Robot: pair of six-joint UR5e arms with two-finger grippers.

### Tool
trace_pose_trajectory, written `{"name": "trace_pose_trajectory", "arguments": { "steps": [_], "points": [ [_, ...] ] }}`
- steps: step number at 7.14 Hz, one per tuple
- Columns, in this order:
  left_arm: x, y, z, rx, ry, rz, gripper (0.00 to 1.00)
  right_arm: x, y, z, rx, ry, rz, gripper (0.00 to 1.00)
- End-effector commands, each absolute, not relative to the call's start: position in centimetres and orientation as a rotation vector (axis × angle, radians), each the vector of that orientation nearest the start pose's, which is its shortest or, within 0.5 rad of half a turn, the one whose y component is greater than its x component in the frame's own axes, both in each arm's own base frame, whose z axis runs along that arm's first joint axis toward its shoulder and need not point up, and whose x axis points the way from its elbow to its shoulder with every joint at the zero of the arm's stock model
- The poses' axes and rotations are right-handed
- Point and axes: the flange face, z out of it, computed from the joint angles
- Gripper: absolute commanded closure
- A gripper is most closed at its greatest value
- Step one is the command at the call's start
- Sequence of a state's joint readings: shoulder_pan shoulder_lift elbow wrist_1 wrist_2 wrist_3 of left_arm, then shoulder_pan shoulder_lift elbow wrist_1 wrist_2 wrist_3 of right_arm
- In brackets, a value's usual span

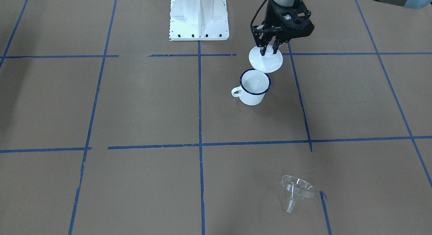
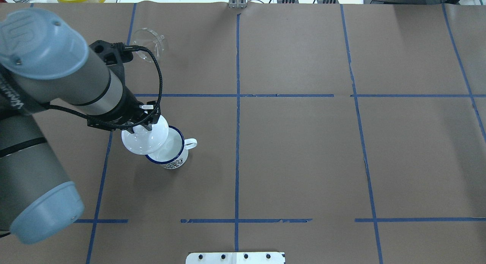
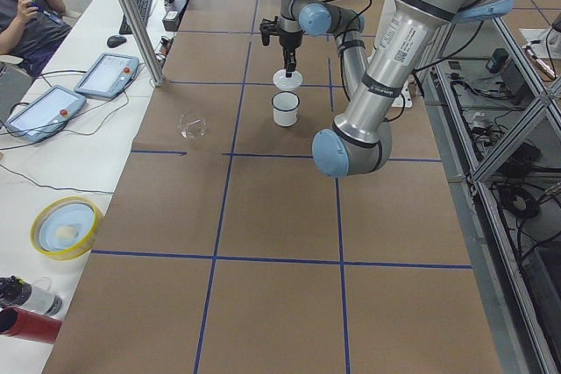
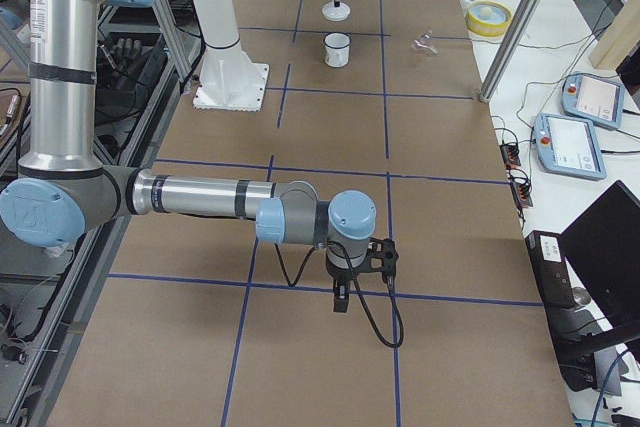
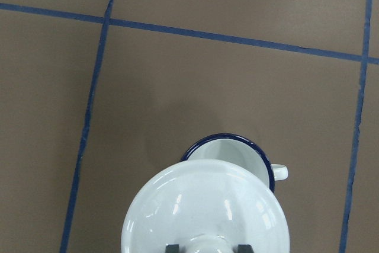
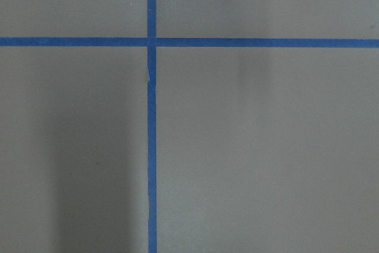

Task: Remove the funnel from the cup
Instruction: 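Lower the white ceramic funnel into the mug opening with the left gripper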

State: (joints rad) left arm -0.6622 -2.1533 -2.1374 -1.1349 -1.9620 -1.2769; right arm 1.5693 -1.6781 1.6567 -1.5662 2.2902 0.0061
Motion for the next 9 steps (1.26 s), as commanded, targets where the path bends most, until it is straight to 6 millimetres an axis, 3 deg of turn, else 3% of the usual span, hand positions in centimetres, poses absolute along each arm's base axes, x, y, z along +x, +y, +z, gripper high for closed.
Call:
{"name": "trace_pose_trajectory", "arguments": {
  "steps": [1,5,9],
  "points": [
    [40.4,-41.7,18.1,-0.04,0.784,-0.226,1.0,6.7,-44.5,67.1,-0.02,-0.719,0.011,0.0],
    [41.3,-42.1,21.9,-0.029,0.801,-0.218,1.0,6.7,-44.5,67.0,-0.019,-0.719,0.01,0.0],
    [42.9,-40.4,22.1,-0.051,0.795,-0.194,1.0,6.7,-44.5,67.0,-0.019,-0.719,0.01,0.0]
  ]
}}
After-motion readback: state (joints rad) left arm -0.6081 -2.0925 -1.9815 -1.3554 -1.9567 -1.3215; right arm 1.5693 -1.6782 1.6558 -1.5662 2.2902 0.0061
